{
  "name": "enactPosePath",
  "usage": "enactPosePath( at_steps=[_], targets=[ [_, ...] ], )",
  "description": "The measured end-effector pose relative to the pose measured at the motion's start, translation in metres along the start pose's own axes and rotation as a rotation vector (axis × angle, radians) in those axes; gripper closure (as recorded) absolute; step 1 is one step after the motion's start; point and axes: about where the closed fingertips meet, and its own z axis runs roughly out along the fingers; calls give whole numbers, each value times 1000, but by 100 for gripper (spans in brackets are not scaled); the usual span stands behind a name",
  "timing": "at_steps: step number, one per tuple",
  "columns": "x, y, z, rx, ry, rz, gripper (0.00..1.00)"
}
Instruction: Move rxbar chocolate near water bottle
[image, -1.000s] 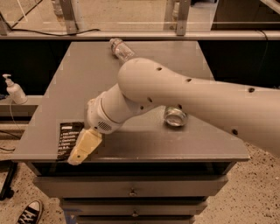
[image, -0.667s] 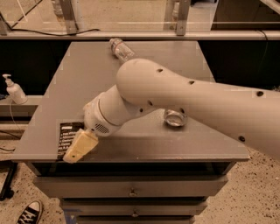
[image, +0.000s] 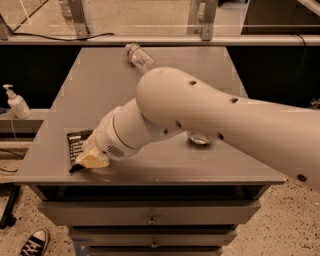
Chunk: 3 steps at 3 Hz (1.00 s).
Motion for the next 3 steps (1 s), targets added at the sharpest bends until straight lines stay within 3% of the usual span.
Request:
enactPosePath(
  at_steps=[1,2,3],
  targets=[
    [10,10,0,3,-9,36,87],
    [15,16,-2,13,-13,57,100],
    [9,20,-13,32,-19,59,100]
  ],
)
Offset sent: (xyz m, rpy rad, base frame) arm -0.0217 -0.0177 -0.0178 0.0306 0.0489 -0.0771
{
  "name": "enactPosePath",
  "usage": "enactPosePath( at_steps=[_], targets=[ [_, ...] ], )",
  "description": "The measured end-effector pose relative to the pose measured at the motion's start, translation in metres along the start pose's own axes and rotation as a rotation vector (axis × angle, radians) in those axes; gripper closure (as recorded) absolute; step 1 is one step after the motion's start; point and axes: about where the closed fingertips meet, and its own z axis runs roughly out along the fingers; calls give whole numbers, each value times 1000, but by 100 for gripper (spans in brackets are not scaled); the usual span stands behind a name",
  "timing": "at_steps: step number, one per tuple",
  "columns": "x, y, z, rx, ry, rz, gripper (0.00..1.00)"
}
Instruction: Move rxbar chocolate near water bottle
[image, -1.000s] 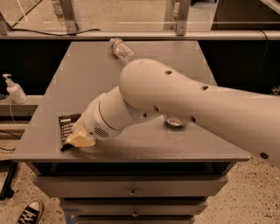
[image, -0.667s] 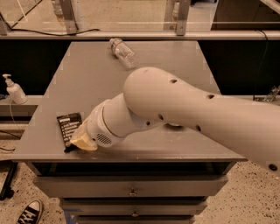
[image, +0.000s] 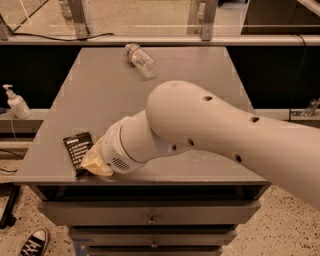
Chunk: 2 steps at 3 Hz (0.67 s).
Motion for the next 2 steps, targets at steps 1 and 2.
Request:
enactPosePath(
  at_steps=[1,2],
  targets=[
    [-19,-1,-17,34,-2,-40,100],
    [-31,-5,-28,55,6,-62,83]
  ],
)
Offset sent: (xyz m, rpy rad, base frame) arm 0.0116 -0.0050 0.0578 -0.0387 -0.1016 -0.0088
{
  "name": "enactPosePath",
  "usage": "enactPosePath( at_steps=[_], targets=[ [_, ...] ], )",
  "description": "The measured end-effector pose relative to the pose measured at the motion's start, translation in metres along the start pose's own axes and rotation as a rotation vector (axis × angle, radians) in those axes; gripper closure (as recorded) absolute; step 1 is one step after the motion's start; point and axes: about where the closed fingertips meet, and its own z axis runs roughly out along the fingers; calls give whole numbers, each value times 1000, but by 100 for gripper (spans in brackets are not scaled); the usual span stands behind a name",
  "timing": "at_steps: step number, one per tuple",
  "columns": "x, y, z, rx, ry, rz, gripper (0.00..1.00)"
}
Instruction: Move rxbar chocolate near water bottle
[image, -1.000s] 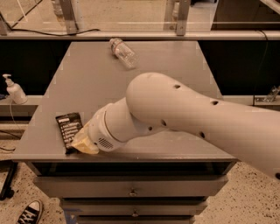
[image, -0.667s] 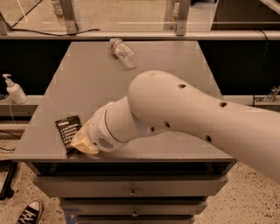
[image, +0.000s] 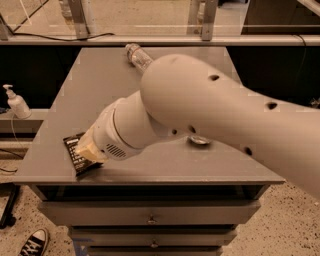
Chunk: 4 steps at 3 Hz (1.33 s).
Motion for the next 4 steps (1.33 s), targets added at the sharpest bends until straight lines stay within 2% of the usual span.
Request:
enactPosePath(
  at_steps=[2,3,4],
  targets=[
    [15,2,25,2,-18,76,35],
    [18,1,34,12,-24,94,13],
    [18,0,39,17,-28,103,0]
  ],
)
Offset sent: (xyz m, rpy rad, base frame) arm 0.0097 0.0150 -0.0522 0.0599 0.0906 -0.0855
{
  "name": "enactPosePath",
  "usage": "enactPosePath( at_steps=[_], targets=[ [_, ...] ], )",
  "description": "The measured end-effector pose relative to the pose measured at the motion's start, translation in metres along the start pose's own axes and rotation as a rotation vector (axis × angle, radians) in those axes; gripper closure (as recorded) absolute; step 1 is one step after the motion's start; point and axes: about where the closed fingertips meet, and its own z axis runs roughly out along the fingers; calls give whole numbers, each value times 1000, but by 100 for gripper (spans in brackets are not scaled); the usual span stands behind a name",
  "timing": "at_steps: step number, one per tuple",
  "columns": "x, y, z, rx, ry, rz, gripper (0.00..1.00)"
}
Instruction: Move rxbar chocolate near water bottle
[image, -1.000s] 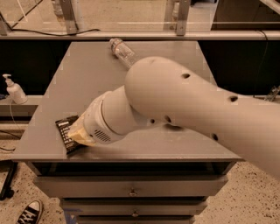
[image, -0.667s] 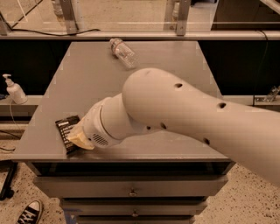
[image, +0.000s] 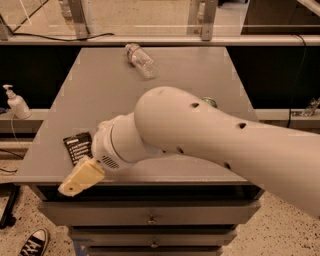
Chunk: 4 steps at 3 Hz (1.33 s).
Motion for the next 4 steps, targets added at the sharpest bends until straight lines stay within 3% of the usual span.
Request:
enactPosePath(
  at_steps=[2,3,4],
  targets=[
    [10,2,12,-1,-4,24,0],
    [13,3,16,-3,-6,20,16],
    [15,4,15,2,-8,19,41]
  ],
)
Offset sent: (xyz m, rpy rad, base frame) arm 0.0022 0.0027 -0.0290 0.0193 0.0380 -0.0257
